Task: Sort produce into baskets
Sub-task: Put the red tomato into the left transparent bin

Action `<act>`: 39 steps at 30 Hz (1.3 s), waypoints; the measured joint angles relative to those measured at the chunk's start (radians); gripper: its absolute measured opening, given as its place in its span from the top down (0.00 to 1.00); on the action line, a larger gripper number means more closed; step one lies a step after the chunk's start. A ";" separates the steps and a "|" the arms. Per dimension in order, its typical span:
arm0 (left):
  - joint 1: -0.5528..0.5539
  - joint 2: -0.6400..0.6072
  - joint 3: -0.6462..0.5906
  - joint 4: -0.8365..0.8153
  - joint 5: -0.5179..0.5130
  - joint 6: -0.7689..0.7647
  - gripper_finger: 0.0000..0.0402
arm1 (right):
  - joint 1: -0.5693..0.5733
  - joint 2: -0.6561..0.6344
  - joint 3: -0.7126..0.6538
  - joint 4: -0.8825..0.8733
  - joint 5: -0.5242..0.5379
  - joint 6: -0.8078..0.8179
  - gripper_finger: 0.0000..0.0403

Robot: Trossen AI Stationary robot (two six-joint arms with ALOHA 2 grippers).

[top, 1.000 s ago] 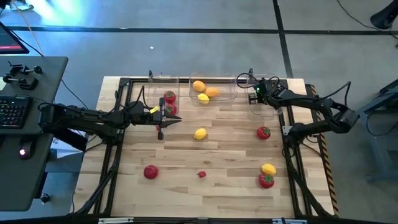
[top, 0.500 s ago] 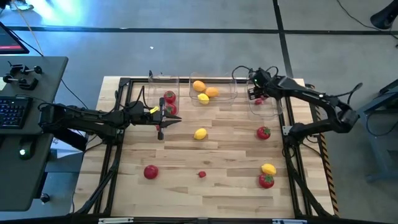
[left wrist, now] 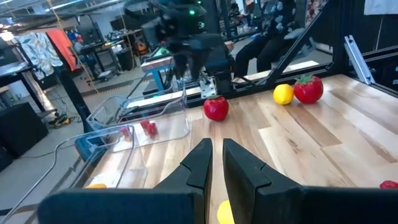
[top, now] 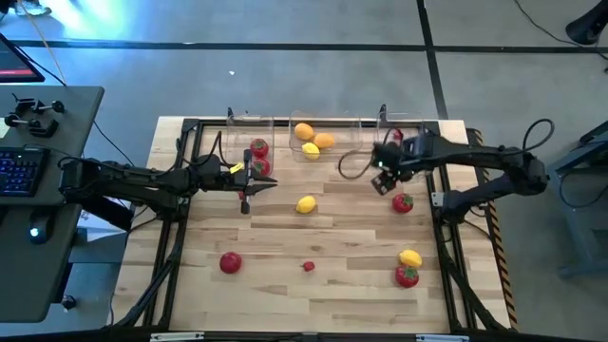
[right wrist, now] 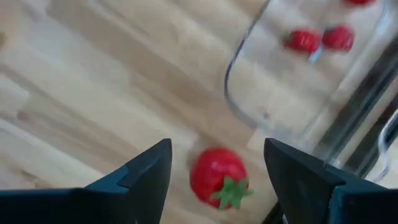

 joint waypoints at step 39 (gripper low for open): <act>0.000 0.000 0.000 0.014 0.000 -0.002 0.94 | 0.061 -0.001 -0.451 0.247 -0.097 0.104 0.31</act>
